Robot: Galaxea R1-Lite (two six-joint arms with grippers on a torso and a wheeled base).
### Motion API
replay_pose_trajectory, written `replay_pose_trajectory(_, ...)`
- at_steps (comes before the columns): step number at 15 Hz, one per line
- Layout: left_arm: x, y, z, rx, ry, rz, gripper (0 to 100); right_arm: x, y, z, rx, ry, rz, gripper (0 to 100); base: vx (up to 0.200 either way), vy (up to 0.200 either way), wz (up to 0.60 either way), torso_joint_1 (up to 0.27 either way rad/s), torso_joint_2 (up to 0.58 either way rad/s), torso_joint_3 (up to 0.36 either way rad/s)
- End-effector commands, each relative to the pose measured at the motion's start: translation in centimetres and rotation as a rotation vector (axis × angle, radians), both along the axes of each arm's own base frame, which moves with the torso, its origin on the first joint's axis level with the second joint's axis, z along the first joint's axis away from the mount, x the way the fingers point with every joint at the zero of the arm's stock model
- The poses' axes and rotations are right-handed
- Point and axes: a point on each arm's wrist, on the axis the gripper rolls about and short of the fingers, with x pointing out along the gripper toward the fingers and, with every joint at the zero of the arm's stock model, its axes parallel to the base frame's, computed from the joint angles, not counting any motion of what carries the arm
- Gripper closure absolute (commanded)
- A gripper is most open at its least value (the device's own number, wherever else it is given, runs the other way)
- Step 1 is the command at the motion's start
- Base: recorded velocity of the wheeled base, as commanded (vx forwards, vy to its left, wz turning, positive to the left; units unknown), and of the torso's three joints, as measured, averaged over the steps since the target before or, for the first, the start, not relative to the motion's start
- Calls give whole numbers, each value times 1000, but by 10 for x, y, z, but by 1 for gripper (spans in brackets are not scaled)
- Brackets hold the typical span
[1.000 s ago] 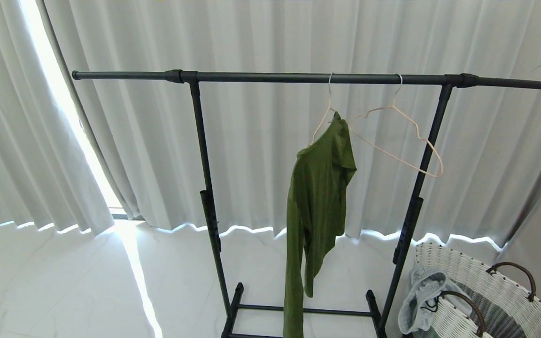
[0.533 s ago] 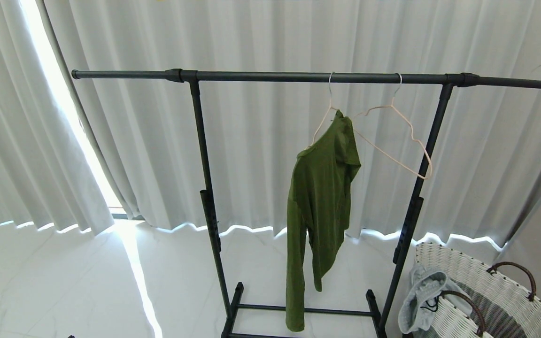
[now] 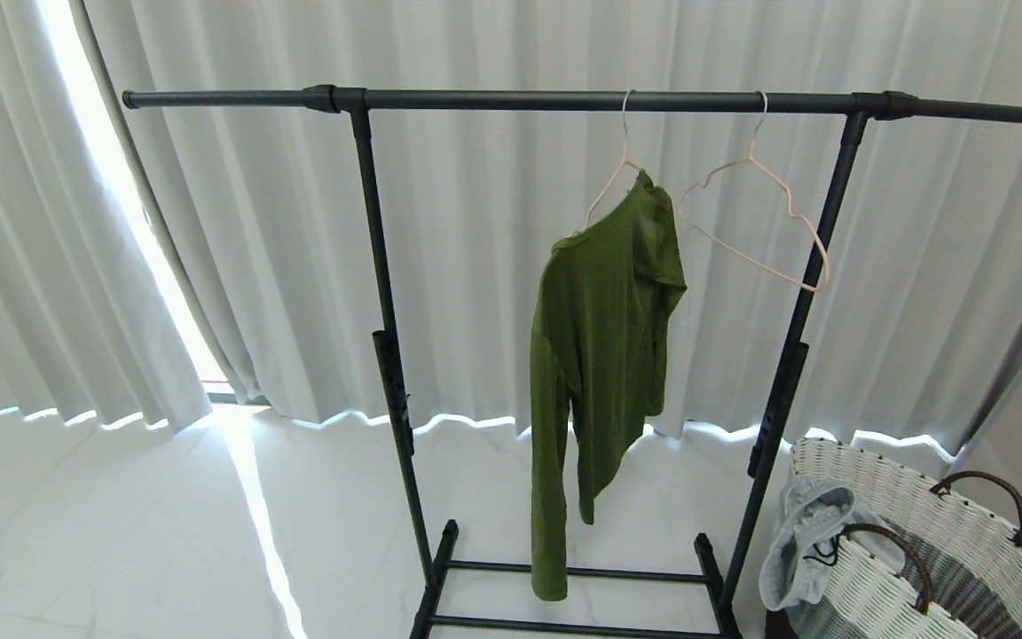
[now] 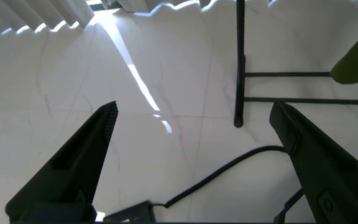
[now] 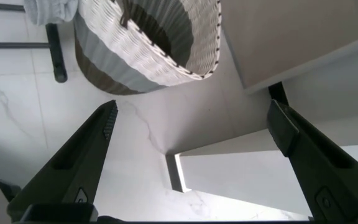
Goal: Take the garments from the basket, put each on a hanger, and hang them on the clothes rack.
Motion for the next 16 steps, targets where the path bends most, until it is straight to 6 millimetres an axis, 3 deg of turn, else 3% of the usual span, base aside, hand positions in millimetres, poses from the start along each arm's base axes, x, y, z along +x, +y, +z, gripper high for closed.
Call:
replay_pose_trajectory(1,0,0,1,2,-8,-2,0,1,0,0,-1,11,1,0,0,0,0,-168,466,310)
replay_pose_trajectory(7,0,0,2,27,-8,-15,0,2,0,-2,-9,24,9,0,0,0,0,-144,435,295)
replay_pose_trajectory(10,-1,0,1,37,-8,-20,0,2,0,-2,-14,27,14,0,0,0,0,-35,118,90)
replay_pose_trajectory(16,-9,1,-5,69,-23,-27,0,-1,0,-5,-13,38,14,0,0,-200,0,0,15,13)
